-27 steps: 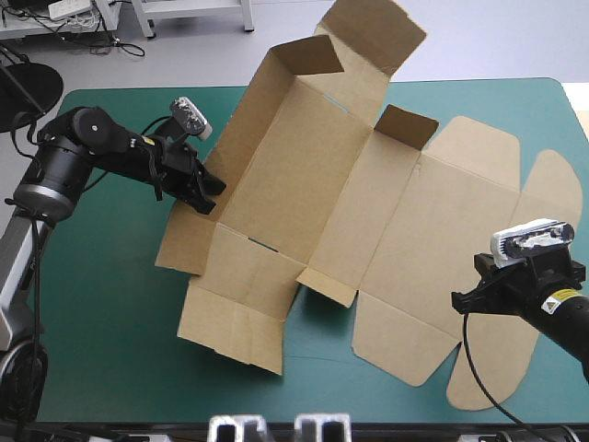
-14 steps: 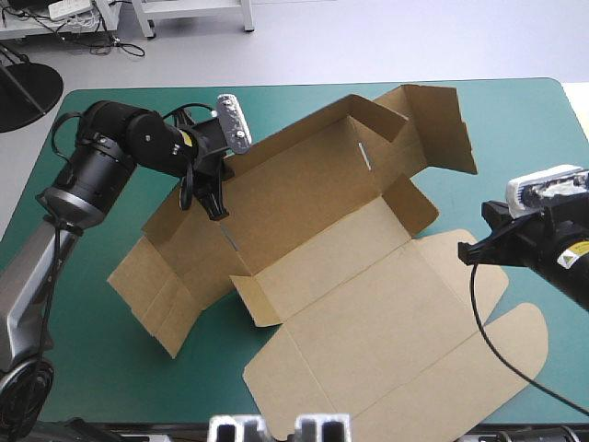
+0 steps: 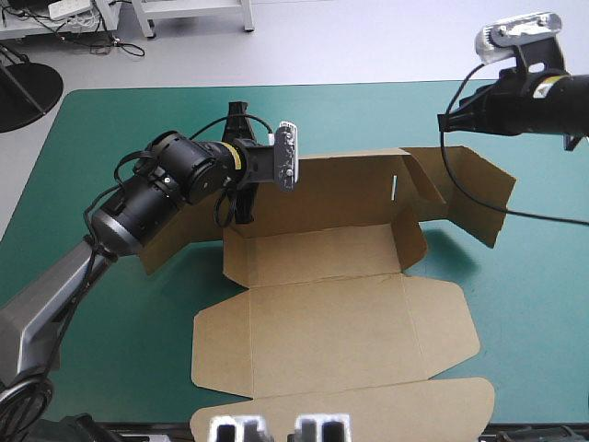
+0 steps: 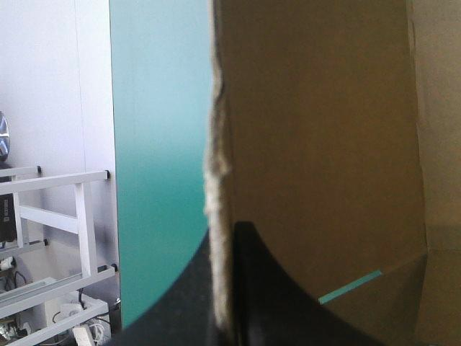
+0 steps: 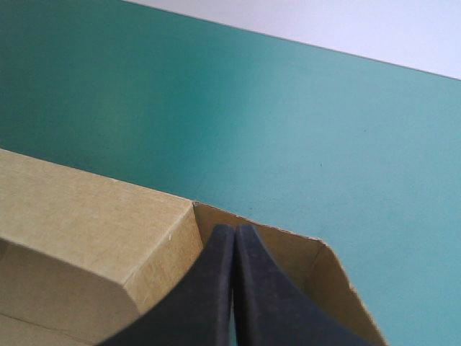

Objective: Fold the box

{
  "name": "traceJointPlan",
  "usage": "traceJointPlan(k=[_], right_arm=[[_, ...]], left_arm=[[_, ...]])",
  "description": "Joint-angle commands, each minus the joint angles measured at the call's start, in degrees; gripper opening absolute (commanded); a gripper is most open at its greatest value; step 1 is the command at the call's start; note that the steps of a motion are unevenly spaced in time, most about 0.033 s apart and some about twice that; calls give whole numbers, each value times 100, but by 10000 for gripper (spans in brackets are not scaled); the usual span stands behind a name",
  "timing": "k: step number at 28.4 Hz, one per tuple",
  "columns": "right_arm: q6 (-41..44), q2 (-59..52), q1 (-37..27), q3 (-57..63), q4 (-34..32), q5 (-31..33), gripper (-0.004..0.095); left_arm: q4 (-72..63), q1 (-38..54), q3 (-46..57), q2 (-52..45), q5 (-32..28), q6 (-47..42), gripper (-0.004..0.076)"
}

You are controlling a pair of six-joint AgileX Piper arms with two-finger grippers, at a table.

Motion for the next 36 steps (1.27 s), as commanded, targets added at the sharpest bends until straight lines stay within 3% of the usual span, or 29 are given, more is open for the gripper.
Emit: traceJointPlan(k=[1,4,9,17,24,30,36], right_arm=[[156,603,-10,-897,163,159,-20],[352,1447,-10,-1468,353,155,-20],[500,2119,-10,-1547,368,155,-20],[563,2649,-10,-1547,518,155,-20],[635,2660,-10,-1422,503,166,-20],[624,2650,-10,-843,672,166,-20],[319,2639,-10,-347,1490,177,-20]], left_arm=[[182,-26,273,-482,-1079,7,-9],[413,-26,1091,-907,-2374,7,-9],[976,-26,1855,-1214,-3245,7,-9],[1447,-26,2499,-1255,-3808,-214,-9],[2138,-26,2499,-1255,-3917,-1015,-9],[3417,-26,2499,-1255,-3202,-2395,-9],[4750,-26,2499,-1233,-2761,-3837,-9]])
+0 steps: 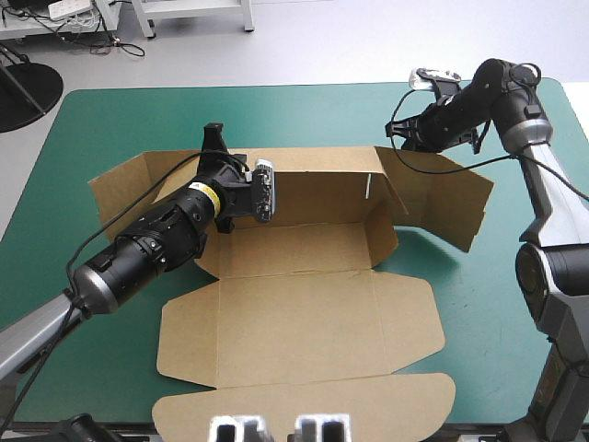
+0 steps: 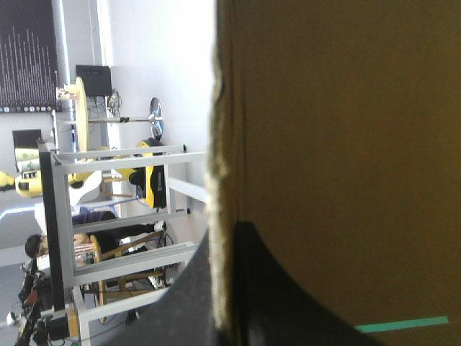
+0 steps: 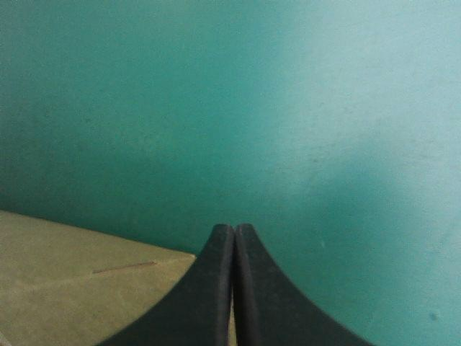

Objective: Fold the box

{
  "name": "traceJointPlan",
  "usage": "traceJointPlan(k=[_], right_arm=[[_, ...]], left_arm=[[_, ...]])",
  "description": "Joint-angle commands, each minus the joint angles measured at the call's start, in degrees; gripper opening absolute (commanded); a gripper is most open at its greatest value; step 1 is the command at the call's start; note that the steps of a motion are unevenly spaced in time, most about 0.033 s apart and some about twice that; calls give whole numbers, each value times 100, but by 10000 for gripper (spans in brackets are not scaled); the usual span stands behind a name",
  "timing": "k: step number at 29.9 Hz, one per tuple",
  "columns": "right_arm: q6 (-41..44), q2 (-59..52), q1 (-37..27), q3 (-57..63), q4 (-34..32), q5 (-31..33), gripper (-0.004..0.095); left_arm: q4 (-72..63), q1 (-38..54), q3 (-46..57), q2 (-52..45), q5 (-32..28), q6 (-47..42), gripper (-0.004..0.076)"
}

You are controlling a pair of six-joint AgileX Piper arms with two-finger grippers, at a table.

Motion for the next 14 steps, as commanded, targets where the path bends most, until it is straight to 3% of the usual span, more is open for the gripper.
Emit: traceJointPlan(k=[1,14], right_arm=[[-227,-342,27,4,627,30,-20],[-455,-636,591,4,599,30,-20]], left_arm=[[678,-25,-166,-209,-14,-619,-9],[667,-25,-166,-209,627,-671,-9]])
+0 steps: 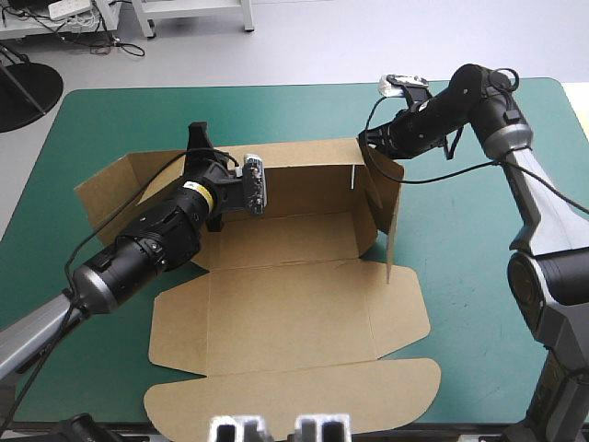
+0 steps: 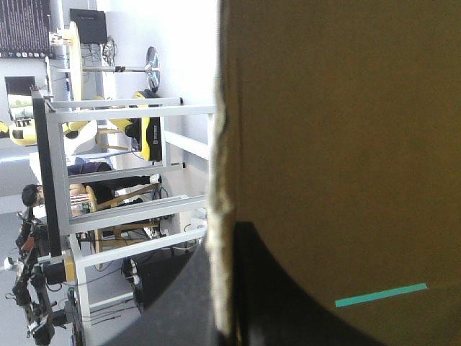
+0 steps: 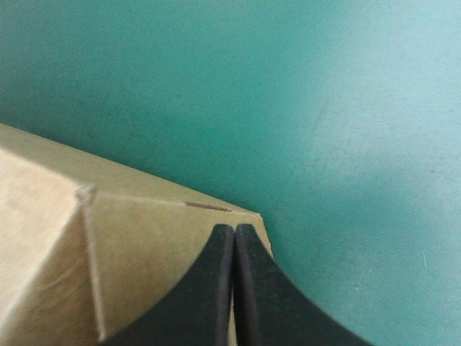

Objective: Fold the box

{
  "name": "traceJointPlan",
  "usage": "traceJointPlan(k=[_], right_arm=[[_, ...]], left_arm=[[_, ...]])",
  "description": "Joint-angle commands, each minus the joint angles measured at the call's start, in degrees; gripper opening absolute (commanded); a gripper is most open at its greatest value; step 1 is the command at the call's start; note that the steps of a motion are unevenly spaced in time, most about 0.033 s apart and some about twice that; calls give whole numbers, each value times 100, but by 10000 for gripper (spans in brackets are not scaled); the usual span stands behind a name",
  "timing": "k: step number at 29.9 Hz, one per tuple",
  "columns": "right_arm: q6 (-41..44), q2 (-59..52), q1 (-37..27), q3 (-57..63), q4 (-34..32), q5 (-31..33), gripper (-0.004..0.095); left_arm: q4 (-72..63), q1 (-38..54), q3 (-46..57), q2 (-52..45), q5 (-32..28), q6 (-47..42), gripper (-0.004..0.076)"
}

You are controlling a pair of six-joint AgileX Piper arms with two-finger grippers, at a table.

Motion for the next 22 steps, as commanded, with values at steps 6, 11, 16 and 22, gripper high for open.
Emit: traceJointPlan(k=[6,11,16,22], right_arm=[[-388,-847,59,449,139,63,-20],[-1225,-1198,59,1342,106,29,-20],[-1816,-1513,59,1953,323,-560,-20],[-3422,-2148,59,3427,1478,-2032,-20]], left_arm=[[226,-25,-171,-209,84,-118,-9],[200,-25,-171,-209,34,-129,-9],[143,-25,-171,-209,34,-129,-9],[109,-25,-171,-209,34,-129,-9]])
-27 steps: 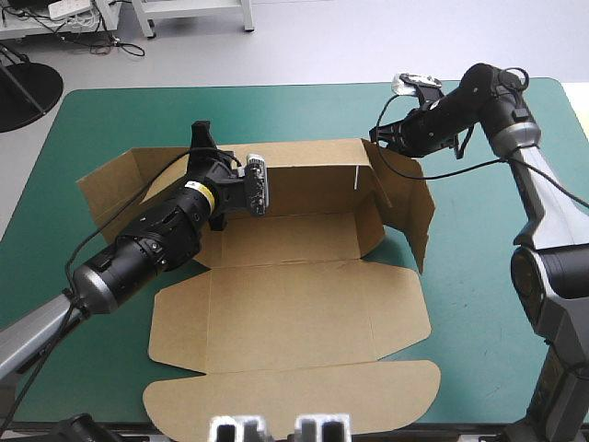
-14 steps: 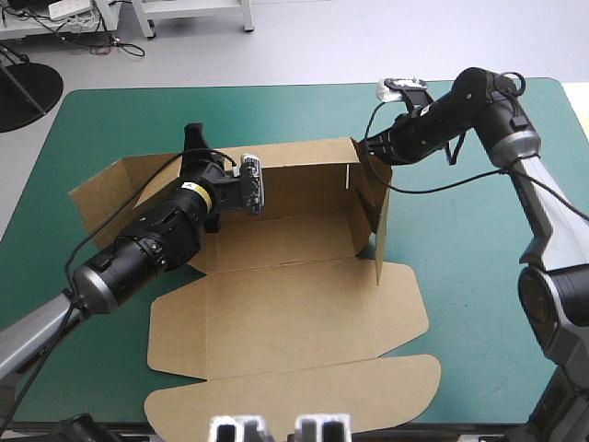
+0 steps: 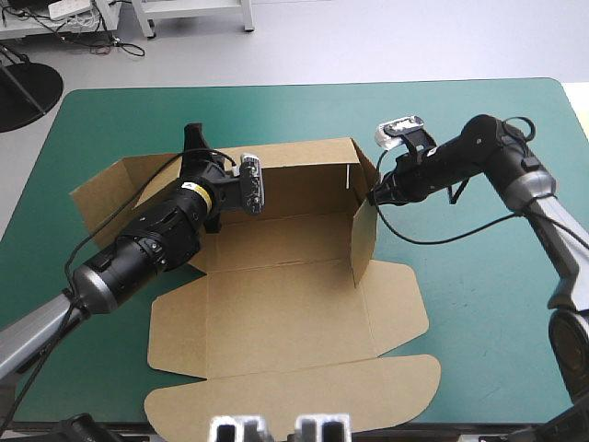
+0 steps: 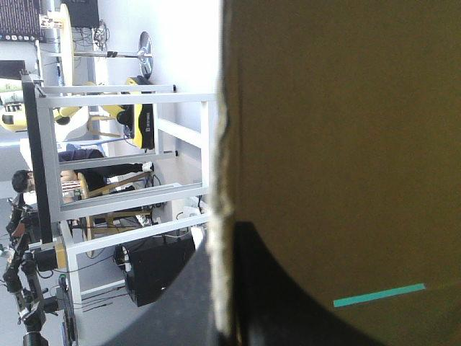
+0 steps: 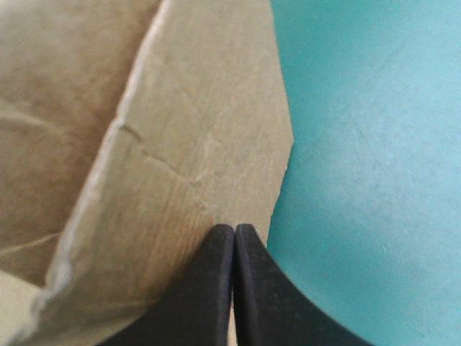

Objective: Fold the box

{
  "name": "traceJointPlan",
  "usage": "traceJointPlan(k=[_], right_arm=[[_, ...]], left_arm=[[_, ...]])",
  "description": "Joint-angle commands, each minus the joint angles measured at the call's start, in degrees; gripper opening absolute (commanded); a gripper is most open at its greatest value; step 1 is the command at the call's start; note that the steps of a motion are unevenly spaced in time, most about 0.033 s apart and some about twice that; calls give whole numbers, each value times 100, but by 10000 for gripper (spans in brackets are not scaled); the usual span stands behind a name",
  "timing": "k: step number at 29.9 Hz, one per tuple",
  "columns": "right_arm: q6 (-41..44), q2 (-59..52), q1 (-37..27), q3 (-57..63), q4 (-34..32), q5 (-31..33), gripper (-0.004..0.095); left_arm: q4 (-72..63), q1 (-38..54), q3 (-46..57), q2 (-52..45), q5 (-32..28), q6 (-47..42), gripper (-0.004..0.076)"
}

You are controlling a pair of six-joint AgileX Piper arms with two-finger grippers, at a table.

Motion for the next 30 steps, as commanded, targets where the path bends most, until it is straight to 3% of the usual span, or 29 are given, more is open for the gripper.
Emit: traceJointPlan(k=[1,6,8,11,14,21,22,26,30], right_arm=[[-1355,-690,-17,799,1167,-984,-20],[-3812,-1260,-17,2073,3080,-2133,-20],[-4427,-1348,-17,2283,3438,-2265,-20],[-4533,-1399,-17,2420,3430,-2373,-14],[-4517,-1399,-17,2433,3221,-2183,71],[-4503,-1399,-59,2433,2949,-1577,612],[-4503,-1399,-59,2433,2949,-1487,651],[-4526,-1399,-48,2433,2949,-1177,680],[-5163,-1340,-48,2433,3229,-1420,680]], left_arm=[[137,-25,-171,-209,-145,-63,-9],[124,-25,-171,-209,-145,-63,-9],[124,-25,-171,-209,-145,-63,-9],[124,-25,-171,-209,-145,-63,-9],[124,-25,-171,-209,-95,-63,-9],[33,-25,-171,-209,-67,-63,-9],[33,-25,-171,-209,-67,-63,-9],[21,-25,-171,-209,-95,-5,-9],[-76,-89,-171,-166,-270,-5,-9]])
